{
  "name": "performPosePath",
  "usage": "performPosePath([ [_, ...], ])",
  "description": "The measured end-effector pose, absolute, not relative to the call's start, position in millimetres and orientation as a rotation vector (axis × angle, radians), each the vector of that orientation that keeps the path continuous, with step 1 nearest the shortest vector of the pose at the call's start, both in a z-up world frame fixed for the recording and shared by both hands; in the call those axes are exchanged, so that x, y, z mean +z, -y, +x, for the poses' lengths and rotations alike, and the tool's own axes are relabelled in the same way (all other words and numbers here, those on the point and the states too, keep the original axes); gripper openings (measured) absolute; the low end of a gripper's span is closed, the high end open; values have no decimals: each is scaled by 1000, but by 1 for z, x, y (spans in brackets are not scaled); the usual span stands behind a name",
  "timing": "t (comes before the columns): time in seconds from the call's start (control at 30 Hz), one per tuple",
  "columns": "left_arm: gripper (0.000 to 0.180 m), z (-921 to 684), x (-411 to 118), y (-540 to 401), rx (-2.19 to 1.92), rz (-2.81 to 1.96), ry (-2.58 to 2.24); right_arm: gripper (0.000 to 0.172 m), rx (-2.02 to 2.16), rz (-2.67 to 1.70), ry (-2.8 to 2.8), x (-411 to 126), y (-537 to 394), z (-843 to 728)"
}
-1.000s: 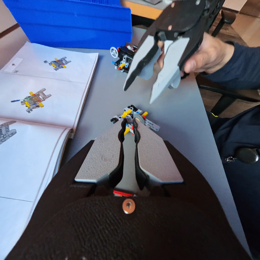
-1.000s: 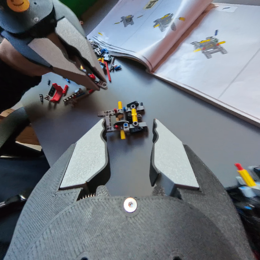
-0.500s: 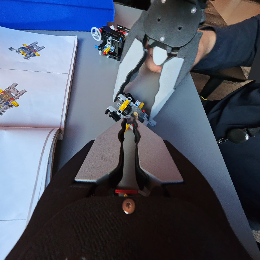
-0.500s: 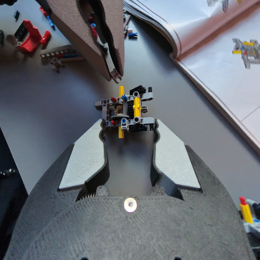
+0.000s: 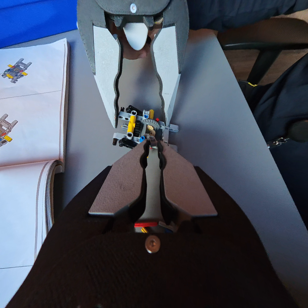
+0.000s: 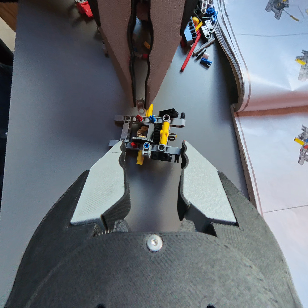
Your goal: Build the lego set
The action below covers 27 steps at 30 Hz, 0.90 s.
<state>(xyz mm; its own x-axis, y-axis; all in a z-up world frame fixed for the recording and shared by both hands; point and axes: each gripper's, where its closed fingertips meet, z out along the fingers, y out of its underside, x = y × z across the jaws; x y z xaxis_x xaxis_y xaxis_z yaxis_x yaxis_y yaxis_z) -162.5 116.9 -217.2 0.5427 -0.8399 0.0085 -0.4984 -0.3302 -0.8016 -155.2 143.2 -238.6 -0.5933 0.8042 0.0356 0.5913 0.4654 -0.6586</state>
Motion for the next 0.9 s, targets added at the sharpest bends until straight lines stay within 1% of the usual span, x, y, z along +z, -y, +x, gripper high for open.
performPosePath([
  [0.17,7,-160,-213,-123,-507,-1935,-1113,65,907,-1125,2390,-238,-140,-157],
  [0.27,7,-163,-213,-123,-498,-1925,-1116,65,886,-1163,2370,-236,-150,-155],
  [0.33,7,-161,-201,-121,-515,-1869,-1089,60,931,-1180,2290,-221,-155,-154],
  [0.4,7,-157,-178,-118,-563,-1767,-1023,51,1051,-1167,2194,-199,-151,-152],
  [0.53,6,-149,-137,-112,-710,-1601,-876,39,1260,-1098,2038,-164,-132,-145],
  [0.6,6,-145,-126,-111,-776,-1571,-826,35,1334,-1041,1967,-147,-120,-144],
  [0.73,7,-139,-119,-108,-824,-1554,-814,16,1355,-968,1855,-122,-109,-143],
  [0.8,7,-135,-119,-105,-826,-1549,-828,14,1391,-947,1832,-114,-104,-141],
  [0.9,6,-130,-115,-103,-831,-1522,-830,16,1373,-968,1845,-117,-103,-140],
])
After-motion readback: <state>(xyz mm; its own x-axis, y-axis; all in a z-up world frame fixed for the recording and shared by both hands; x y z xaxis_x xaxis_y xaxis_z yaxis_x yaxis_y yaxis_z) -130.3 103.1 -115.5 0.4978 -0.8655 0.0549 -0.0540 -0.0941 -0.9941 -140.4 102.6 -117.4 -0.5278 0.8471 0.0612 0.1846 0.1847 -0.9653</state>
